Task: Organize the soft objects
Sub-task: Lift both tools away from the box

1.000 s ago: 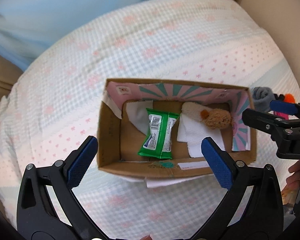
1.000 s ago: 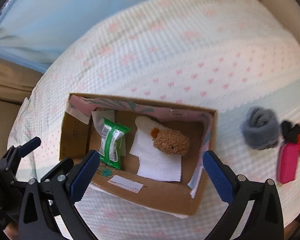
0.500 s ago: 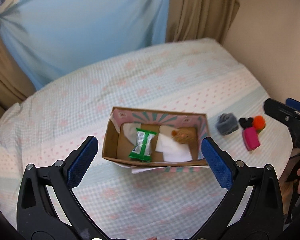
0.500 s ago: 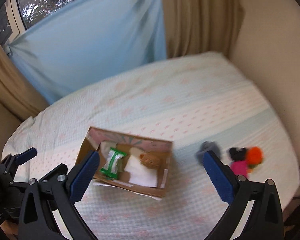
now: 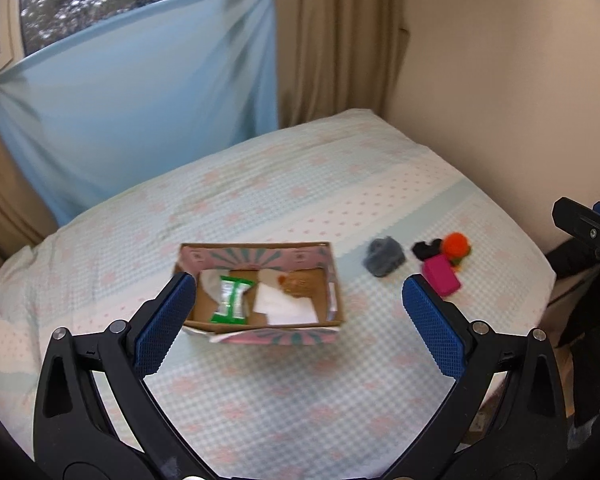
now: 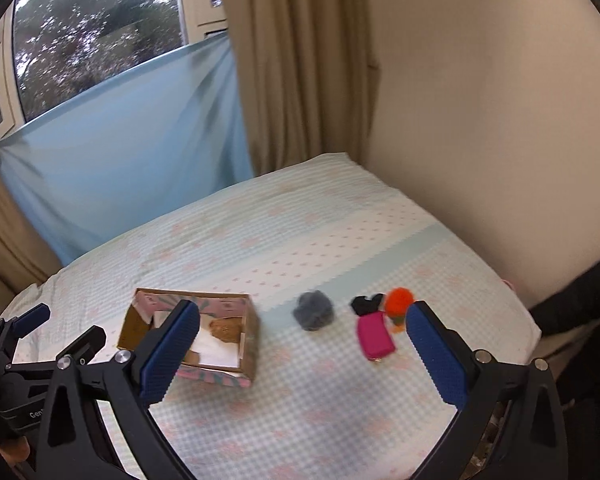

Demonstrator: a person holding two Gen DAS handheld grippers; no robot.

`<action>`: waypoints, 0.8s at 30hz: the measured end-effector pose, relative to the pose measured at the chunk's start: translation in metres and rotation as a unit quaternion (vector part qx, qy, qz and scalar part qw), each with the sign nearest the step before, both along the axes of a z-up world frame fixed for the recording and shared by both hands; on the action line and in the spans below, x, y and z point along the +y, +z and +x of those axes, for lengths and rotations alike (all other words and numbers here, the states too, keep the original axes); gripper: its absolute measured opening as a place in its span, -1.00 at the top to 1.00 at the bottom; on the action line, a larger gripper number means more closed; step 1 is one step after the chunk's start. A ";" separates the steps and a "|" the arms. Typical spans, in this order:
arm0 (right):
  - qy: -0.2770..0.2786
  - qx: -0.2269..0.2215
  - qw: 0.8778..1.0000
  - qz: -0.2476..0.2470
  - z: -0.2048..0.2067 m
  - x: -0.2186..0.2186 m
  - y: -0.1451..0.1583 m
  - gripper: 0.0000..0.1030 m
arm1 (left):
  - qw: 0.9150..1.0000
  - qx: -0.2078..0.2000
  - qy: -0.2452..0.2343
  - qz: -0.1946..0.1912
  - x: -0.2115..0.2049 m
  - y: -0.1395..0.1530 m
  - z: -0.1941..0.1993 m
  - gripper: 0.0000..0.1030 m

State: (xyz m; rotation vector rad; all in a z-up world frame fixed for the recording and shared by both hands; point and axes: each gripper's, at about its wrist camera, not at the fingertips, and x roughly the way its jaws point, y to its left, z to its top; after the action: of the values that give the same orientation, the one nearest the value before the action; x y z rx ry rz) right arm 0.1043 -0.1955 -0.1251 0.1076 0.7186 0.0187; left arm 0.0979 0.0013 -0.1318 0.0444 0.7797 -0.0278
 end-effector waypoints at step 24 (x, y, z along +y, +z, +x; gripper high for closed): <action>-0.034 0.052 0.998 0.007 0.029 -0.104 -0.078 -0.99 | 0.997 0.072 -0.023 -0.009 -0.115 -0.069 0.080 -0.99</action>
State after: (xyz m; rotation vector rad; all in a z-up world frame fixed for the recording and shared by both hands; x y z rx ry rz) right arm 0.1334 -0.2996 -0.2032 0.1475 0.8194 -0.0470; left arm 0.1776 -0.1138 -0.2009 0.0437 0.9225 -0.0824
